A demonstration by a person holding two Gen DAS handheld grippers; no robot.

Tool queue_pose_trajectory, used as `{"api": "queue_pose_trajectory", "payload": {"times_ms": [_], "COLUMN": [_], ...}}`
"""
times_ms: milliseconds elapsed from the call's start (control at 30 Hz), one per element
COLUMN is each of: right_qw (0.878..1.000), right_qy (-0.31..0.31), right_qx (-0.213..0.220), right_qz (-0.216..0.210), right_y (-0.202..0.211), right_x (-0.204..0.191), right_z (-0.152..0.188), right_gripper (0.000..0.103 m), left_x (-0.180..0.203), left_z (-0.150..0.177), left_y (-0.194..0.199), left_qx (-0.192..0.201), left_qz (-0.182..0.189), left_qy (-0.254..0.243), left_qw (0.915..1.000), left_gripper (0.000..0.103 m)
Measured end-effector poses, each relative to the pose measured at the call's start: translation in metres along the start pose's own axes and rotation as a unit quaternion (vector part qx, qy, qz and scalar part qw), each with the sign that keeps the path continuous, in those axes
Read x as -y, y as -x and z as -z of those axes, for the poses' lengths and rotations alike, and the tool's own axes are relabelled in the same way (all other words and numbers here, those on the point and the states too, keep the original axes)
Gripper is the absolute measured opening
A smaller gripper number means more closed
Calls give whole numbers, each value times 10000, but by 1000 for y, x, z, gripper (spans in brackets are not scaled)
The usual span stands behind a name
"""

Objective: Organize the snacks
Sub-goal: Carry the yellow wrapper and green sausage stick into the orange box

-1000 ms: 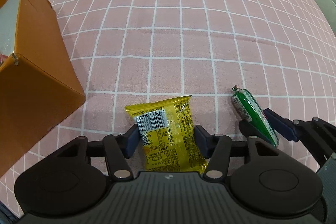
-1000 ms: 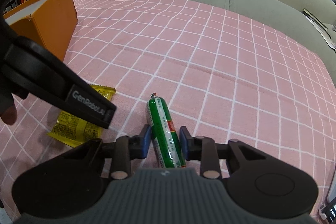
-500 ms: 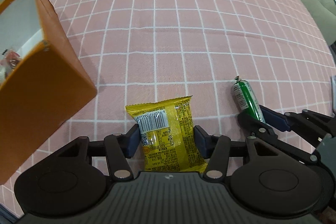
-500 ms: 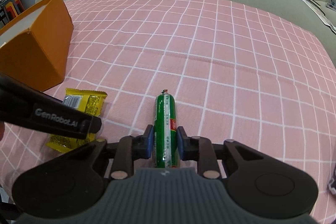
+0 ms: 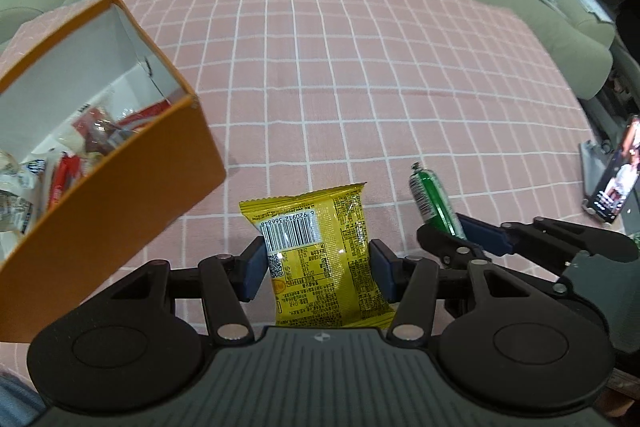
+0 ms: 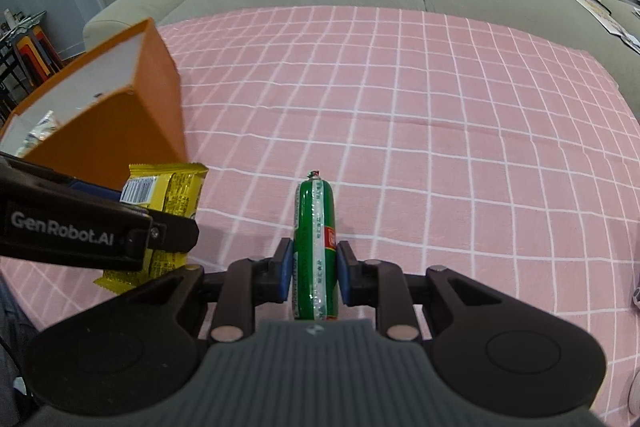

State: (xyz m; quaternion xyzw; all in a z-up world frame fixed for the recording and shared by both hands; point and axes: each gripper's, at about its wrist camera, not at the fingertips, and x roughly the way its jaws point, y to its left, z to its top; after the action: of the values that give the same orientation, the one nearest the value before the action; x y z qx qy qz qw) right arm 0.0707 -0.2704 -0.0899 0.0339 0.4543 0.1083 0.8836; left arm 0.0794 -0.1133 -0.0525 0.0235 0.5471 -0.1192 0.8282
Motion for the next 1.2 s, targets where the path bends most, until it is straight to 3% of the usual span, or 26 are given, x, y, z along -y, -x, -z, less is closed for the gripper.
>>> {"api": "queue_pose_trajectory", "payload": {"times_ms": [400, 767, 1000, 1200], "right_qw": [9975, 9876, 9790, 9772], "right_qy": [441, 1125, 1505, 1602], "right_qx": [409, 860, 1033, 831], "right_qz": [-372, -675, -906, -1121], "right_y": [47, 76, 71, 40], "right_x": [-54, -122, -162, -190], "right_z": [-13, -50, -84, -122], "right_gripper": [19, 19, 19, 19], "left_x": [-35, -90, -127, -164], "left_z": [14, -1, -17, -33], "left_y": [71, 128, 146, 139], "left_qx": [664, 1318, 1503, 1354], "left_qz": [91, -212, -431, -589], "left_qy": [200, 354, 358, 517], "left_qw": [9976, 9904, 9871, 9877], "left_gripper": [62, 62, 62, 62]}}
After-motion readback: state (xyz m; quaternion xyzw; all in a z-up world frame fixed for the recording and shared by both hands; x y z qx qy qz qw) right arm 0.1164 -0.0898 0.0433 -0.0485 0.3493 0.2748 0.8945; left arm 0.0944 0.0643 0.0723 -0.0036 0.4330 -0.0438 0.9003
